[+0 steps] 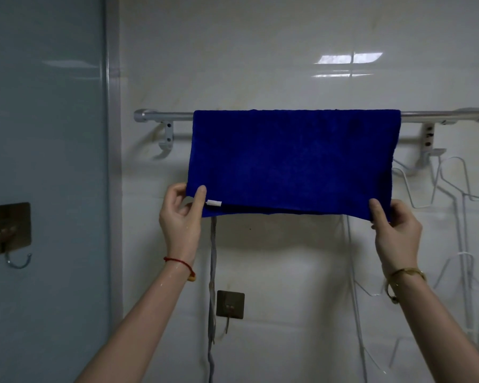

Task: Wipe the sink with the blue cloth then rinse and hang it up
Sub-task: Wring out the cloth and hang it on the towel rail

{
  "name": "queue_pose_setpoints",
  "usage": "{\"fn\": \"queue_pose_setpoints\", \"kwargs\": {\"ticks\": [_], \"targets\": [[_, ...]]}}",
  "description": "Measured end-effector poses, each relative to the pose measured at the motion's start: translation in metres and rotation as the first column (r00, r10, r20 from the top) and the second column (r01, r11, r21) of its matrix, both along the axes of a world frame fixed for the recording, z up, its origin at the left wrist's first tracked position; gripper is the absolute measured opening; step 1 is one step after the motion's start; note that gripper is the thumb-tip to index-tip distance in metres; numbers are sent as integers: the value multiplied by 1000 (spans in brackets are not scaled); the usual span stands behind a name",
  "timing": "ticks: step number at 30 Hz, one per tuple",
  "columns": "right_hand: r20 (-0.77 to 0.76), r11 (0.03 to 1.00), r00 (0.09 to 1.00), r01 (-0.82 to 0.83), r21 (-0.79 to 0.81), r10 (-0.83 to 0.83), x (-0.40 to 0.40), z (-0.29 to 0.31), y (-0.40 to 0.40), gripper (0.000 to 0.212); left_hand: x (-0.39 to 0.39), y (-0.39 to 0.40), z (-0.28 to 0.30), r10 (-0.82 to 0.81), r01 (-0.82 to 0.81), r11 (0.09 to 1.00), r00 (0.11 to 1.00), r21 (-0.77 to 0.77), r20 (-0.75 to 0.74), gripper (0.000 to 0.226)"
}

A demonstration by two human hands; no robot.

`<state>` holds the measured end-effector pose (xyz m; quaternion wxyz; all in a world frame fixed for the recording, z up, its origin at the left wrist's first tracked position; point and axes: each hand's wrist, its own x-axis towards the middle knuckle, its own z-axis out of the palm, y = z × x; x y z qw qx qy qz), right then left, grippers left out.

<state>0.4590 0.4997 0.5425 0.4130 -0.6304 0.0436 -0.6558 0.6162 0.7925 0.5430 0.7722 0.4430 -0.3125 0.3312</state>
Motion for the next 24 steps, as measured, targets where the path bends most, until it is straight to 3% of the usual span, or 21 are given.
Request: {"fn": "queue_pose_setpoints", "kwargs": {"ticks": [7,14,24], "targets": [[-11,999,999,-49,8,49,-15,-2,2,15,-10,2,-3,-8,10,1000,986,10,-167,10],[-41,996,995,-88,12,89,-26,-1,8,16,-25,-2,-11,-168,166,986,927,-36,-336,22],[-74,1000,997,-27,0,27,-26,0,1,21,-18,-1,-7,-159,162,987,929,-17,-334,37]]}}
